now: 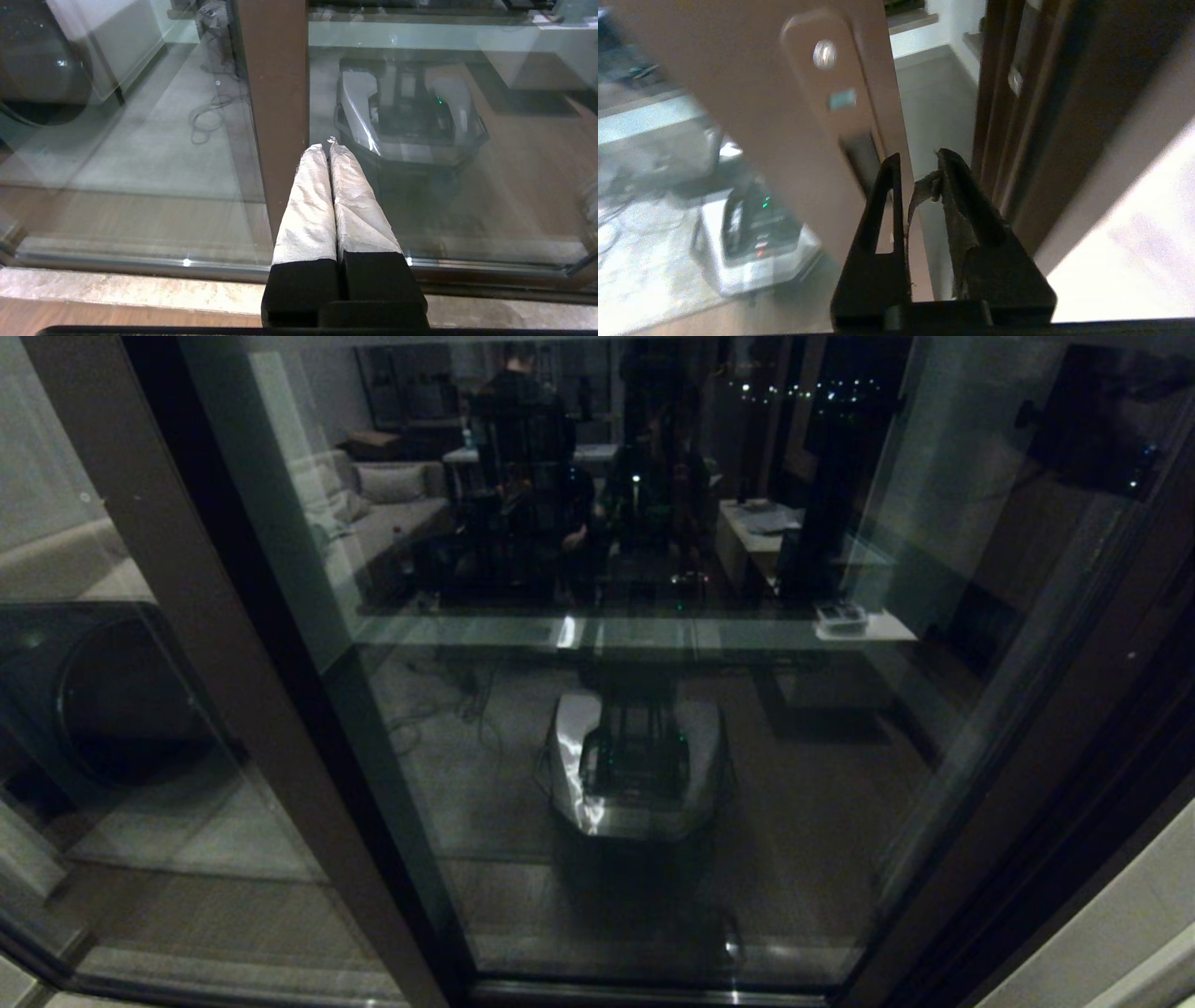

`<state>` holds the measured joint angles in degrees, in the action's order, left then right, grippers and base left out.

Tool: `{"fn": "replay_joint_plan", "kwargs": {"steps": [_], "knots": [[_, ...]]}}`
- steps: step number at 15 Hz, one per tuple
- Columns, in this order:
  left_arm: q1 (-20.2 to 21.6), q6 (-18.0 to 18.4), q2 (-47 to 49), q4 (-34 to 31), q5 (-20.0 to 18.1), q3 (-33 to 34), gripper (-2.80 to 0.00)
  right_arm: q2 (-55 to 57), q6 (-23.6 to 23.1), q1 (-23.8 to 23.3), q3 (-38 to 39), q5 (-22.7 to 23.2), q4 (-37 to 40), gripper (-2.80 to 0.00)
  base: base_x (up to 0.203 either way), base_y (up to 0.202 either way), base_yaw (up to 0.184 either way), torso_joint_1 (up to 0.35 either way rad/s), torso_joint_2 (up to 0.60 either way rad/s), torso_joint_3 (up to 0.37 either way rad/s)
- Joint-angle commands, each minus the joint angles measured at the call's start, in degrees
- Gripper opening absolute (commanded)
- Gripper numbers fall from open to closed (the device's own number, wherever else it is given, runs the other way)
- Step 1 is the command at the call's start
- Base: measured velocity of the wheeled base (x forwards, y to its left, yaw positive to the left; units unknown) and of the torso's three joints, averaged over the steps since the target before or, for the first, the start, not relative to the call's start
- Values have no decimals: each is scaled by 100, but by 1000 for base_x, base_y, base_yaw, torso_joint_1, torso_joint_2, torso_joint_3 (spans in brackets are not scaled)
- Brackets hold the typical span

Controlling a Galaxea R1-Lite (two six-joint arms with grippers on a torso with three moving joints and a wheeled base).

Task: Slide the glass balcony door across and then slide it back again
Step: Open the slid door

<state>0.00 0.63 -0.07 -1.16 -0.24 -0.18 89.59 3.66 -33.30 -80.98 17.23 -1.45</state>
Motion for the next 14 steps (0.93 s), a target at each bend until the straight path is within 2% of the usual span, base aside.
{"fn": "replay_joint_plan", "kwargs": {"steps": [1,9,14], "knots": [[0,-1,-1,-7,-1,1,-280,423,3,136,-163,-64,-79,-280,0,0,0,0,0,0],[0,-1,-1,-7,-1,1,-280,589,3,157,-212,-404,-346,-280,0,0,0,0,0,0],[0,-1,-1,-2,1,1,-280,942,38,174,-410,-340,-391,-280,0,0,0,0,0,0]]}}
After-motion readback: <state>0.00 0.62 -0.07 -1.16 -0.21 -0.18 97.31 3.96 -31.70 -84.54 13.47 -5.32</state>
